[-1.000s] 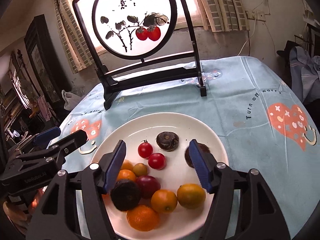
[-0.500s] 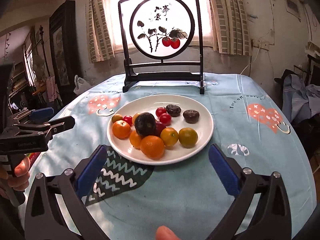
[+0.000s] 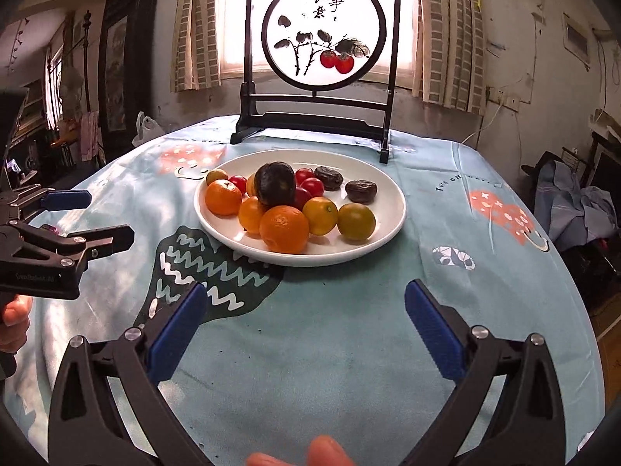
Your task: Organize fruits
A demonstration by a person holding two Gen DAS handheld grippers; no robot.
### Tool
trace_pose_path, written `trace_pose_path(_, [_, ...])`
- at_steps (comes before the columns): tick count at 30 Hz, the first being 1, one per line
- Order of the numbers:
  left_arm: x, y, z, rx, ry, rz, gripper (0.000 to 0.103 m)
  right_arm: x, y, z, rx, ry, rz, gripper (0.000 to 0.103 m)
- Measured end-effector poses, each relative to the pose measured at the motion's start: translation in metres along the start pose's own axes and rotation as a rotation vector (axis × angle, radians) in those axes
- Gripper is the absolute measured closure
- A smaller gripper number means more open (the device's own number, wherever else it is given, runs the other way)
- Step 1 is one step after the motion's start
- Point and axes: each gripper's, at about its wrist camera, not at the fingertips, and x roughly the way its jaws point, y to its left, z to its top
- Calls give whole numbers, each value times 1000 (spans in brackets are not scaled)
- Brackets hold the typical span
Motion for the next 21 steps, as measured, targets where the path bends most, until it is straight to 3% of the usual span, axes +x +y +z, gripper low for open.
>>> trace_pose_path(21, [-1, 0, -5, 5, 4, 4, 2, -2, -14, 2, 93, 7, 31, 1])
